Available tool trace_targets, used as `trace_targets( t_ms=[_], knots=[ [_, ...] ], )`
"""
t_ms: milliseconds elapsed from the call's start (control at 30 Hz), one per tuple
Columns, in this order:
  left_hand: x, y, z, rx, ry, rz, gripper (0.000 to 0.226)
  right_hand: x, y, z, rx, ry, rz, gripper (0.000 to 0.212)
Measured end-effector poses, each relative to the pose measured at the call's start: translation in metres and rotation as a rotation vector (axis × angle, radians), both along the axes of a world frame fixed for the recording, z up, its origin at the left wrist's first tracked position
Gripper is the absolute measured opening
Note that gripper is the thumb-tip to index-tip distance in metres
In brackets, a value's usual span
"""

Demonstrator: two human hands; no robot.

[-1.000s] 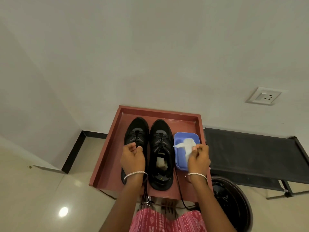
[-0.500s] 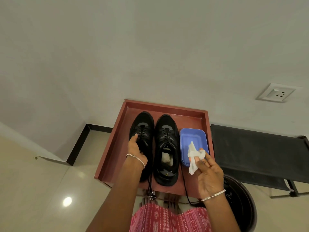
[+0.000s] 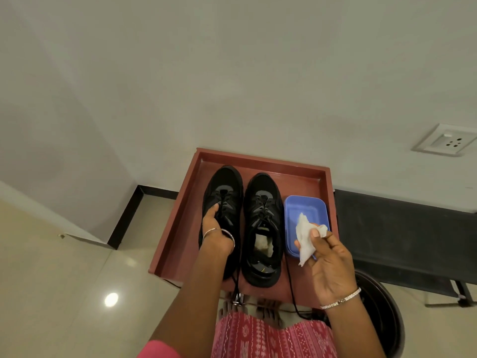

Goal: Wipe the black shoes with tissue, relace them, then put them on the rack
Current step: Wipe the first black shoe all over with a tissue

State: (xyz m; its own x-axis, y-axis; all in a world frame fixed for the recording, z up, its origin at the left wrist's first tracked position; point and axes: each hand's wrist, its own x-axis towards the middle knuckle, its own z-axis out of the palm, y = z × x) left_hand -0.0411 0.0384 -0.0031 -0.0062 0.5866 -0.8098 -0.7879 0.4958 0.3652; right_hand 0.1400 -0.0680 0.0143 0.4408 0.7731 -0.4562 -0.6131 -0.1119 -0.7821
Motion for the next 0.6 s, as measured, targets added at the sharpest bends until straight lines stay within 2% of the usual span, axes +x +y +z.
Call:
trace_targets(
  t_ms=[100, 200, 333, 500, 600],
  knots=[
    [-0.007, -0.014, 0.004, 0.078, -0.02, 0.039, 0.027, 0.001, -0.009, 0.015, 0.035, -0.045, 0.017, 0.016],
    [-0.02, -0.033, 0.019, 0.155, -0.044, 0.055, 0.024, 0.001, -0.023, 0.034, 0.071, -0.06, 0.008, 0.026],
    [-0.037, -0.064, 0.054, 0.268, -0.021, 0.044, 0.022, -0.003, -0.045, 0.056, 0.045, -0.025, 0.003, 0.02],
    [-0.046, -0.111, 0.119, 0.405, -0.044, 0.043, 0.028, -0.02, -0.08, 0.1, 0.105, 0.105, 0.057, 0.043],
    [-0.043, -0.148, 0.164, 0.529, -0.09, -0.006, 0.022, -0.033, -0.106, 0.131, 0.167, 0.073, 0.12, 0.049]
  ],
)
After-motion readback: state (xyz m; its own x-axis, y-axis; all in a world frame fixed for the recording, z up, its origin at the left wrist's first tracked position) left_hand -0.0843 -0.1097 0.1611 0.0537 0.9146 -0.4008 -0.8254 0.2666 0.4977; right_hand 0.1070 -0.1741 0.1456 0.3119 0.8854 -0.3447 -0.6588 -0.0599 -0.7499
